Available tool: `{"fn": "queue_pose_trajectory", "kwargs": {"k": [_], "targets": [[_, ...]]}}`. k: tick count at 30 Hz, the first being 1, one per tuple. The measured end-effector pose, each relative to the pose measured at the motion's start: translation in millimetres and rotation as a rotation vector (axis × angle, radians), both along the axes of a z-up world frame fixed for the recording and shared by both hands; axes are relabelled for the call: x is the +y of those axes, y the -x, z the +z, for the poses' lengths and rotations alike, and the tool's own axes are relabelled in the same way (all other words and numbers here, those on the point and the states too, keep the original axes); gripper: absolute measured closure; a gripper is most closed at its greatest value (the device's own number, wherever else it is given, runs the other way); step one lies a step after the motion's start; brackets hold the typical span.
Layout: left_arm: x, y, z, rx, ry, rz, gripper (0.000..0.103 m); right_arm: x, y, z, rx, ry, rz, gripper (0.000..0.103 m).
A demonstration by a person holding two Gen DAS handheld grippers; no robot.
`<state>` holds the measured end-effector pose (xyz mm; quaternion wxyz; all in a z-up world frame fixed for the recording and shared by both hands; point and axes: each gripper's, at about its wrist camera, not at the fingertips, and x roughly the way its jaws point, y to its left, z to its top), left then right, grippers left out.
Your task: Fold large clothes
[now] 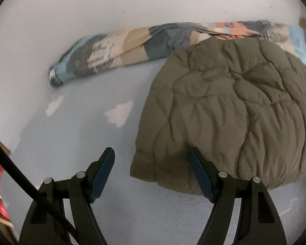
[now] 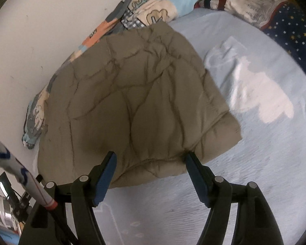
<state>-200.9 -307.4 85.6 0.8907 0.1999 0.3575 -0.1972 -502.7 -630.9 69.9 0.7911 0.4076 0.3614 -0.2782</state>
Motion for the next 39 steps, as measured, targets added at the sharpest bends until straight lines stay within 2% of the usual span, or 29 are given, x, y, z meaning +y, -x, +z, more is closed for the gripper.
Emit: {"fn": "queue_pose_trajectory", "kwargs": {"k": [12,22,39], "targets": [[-18,22,6,-0.129,-0.068,-0.074,0.029,-2,0,-1,0.000,-0.010,0.006,0.028],[-25,32,9,-0.164,-0.095,-0.098,0.029,-1,-1,0,0.002,-0.009,0.008,0.027],[-28,35,9,-0.169,-0.116,-0.102,0.029,0,-2,-2,0.001,-0.013,0.009,0.026]]}}
